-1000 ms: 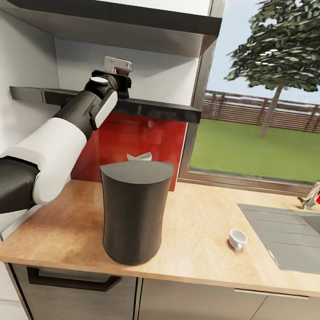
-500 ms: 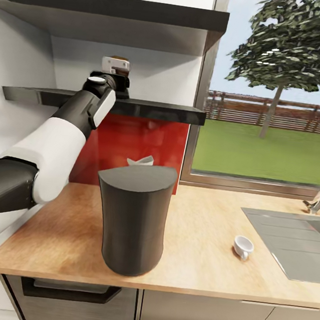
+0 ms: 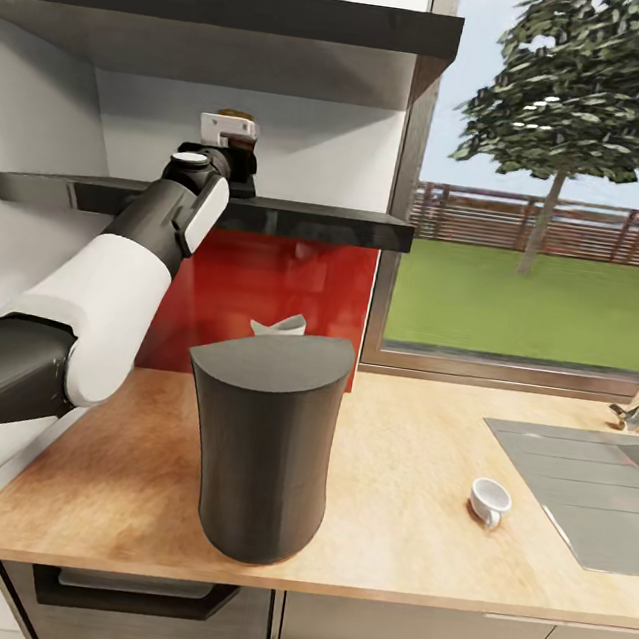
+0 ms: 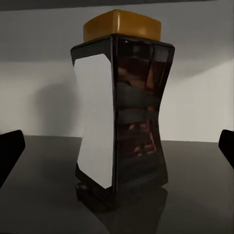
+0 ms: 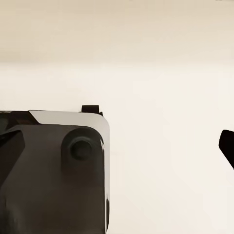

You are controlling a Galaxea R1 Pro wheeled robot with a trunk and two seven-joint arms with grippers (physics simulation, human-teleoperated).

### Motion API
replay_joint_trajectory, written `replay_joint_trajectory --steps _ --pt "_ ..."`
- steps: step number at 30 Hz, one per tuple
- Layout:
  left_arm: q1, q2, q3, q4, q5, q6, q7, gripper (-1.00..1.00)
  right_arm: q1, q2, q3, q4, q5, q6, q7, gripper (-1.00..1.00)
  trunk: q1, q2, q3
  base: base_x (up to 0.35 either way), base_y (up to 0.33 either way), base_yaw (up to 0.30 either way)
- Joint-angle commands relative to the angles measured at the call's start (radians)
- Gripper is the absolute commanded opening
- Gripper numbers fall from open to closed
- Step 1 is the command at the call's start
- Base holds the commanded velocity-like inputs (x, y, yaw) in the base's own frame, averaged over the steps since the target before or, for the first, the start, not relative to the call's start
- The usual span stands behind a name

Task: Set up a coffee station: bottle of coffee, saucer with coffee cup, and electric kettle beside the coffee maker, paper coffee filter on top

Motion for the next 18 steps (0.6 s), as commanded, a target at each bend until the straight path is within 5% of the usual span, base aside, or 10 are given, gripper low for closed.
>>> replay_joint_trajectory --steps 1,10,18 --pt "0.0 0.0 -0.005 -0.001 0.0 0.006 0.005 1.0 0.0 0.0 0.002 0.001 0.002 -0.003 -0.003 1.0 0.0 -0.001 -0.001 0.071 0.0 0.0" --pt "0.0 0.0 -0.004 -0.001 -0.001 0.006 0.006 1.0 0.0 0.0 0.002 0.001 0.002 -0.003 -0.002 1.0 0.0 -0.001 -0.001 0.255 0.0 0.0" --pt "0.0 0.0 -0.007 -0.002 -0.006 0.004 0.007 1.0 0.0 0.001 0.002 0.001 0.002 -0.003 -0.002 1.0 0.0 -0.001 -0.001 0.034 0.0 0.0"
